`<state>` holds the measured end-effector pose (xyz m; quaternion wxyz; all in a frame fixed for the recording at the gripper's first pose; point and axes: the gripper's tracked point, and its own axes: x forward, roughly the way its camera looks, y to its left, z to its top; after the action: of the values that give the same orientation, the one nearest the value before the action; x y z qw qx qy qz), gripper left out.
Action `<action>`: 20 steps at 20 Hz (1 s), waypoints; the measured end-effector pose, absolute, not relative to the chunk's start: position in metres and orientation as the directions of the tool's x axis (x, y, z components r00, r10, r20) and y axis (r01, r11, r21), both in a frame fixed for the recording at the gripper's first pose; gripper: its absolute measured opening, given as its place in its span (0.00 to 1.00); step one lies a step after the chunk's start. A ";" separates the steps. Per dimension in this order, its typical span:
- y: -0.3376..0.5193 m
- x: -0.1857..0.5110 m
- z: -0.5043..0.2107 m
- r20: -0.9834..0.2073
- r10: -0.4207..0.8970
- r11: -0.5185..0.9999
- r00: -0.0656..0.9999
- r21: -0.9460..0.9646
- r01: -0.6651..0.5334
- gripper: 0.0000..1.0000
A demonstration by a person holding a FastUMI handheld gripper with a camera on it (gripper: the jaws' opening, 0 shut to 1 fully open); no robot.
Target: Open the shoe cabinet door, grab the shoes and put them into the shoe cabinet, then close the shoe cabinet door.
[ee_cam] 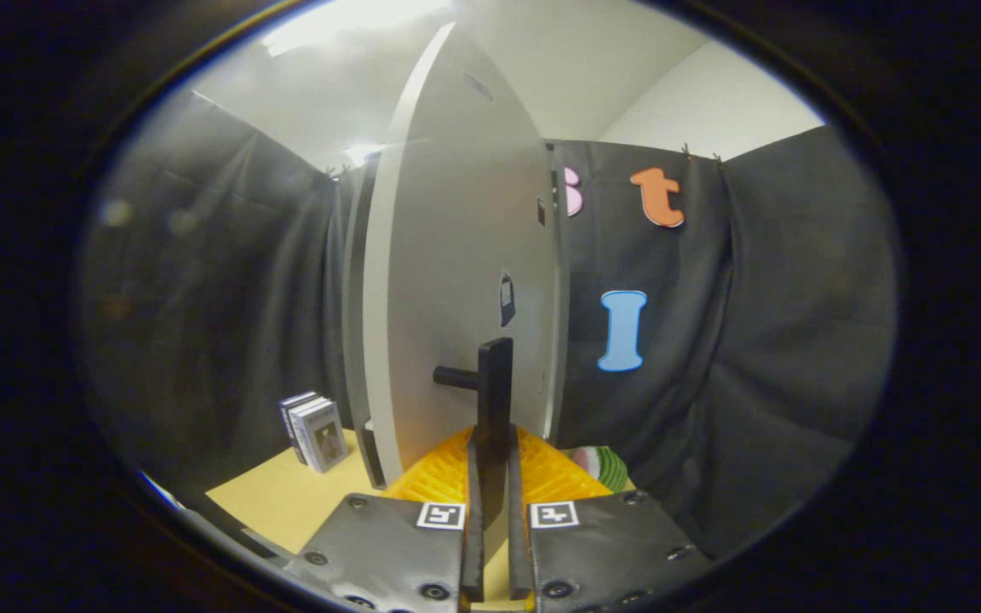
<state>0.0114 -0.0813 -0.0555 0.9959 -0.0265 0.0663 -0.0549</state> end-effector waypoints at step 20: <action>-0.184 -0.006 -0.057 -0.139 -0.178 0.984 0.974 -0.029 0.175 0.05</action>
<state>-0.0064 -0.1836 -0.0570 0.9935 -0.0081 0.0707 -0.0889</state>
